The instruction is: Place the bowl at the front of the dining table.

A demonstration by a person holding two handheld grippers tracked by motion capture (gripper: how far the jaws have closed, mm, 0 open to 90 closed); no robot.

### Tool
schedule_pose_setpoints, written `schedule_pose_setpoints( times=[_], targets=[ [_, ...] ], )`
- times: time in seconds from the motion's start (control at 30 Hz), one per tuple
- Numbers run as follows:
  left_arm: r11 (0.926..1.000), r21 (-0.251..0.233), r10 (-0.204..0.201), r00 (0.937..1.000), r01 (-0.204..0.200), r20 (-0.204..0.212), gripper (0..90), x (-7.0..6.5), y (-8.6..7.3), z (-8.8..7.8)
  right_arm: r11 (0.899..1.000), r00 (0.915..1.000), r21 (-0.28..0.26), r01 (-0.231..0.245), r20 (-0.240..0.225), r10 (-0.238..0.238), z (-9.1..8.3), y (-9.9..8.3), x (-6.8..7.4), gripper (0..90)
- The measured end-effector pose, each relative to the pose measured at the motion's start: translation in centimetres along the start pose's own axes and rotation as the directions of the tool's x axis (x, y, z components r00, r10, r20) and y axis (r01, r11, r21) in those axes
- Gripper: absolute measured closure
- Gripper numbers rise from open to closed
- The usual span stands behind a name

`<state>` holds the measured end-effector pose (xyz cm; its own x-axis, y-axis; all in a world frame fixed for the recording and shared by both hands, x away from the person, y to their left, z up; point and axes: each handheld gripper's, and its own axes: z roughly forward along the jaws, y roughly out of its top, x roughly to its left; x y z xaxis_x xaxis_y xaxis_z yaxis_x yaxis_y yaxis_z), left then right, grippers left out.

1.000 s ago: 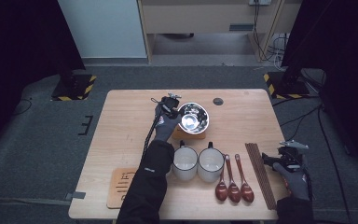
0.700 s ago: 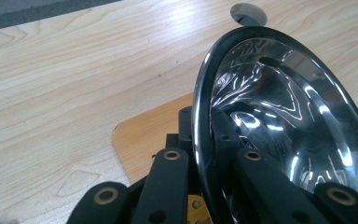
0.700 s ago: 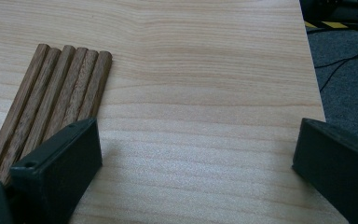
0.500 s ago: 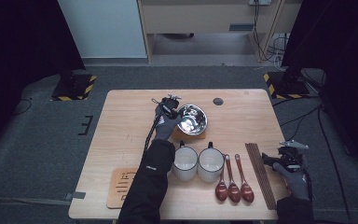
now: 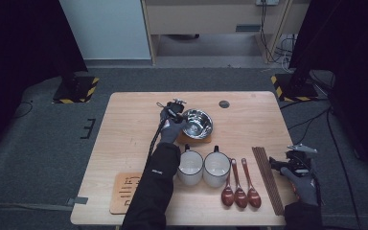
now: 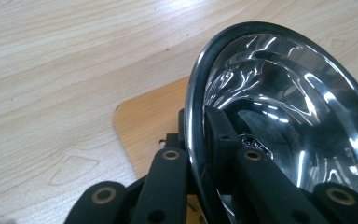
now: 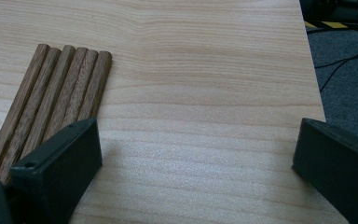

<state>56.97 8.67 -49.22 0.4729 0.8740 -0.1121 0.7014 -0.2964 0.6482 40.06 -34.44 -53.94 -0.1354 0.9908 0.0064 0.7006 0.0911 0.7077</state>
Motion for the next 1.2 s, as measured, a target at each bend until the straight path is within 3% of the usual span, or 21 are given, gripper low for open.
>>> schedule_pose_setpoints(
  times=[0.1,0.33,0.5,0.93,1.07,1.1,1.2],
  targets=[
    [0.9997,0.021,0.011,0.9996,-0.01,-0.024,78.8,0.0,-0.1,0.2,1.0,1.0,0.0,0.0,0.0,0.0,0.0,0.0,0.0,1.0],
    [0.9992,0.04,0.004,0.9995,-0.003,-0.031,70.4,0.2,-0.3,0.4,1.0,1.0,-0.001,0.0,0.0,0.0,0.0,0.0,0.0,1.0],
    [0.9995,0.017,0.026,0.9982,-0.025,-0.054,57.4,0.4,-0.3,0.5,1.0,1.0,0.0,0.0,0.0,0.0,0.0,0.0,0.0,1.0],
    [0.9998,-0.002,0.02,0.9989,-0.02,-0.043,51.1,0.5,-0.4,0.0,1.0,1.0,-0.001,0.0,0.0,0.0,0.0,0.0,0.0,1.0],
    [0.9994,-0.02,0.027,0.9983,-0.028,-0.052,43.2,0.6,-0.4,-0.2,1.0,1.0,0.0,0.0,0.0,0.0,0.0,0.0,0.0,1.0],
    [0.9975,-0.051,0.046,0.997,-0.049,-0.062,41.2,0.9,-0.5,-0.4,1.0,1.0,0.0,0.0,0.0,0.0,0.0,0.0,0.0,1.0],
    [0.9966,-0.077,0.025,0.9984,-0.029,-0.051,39.4,1.4,-0.7,-0.8,1.0,1.0,0.0,0.0,0.0,0.0,0.0,0.0,0.0,1.0]
  ],
)
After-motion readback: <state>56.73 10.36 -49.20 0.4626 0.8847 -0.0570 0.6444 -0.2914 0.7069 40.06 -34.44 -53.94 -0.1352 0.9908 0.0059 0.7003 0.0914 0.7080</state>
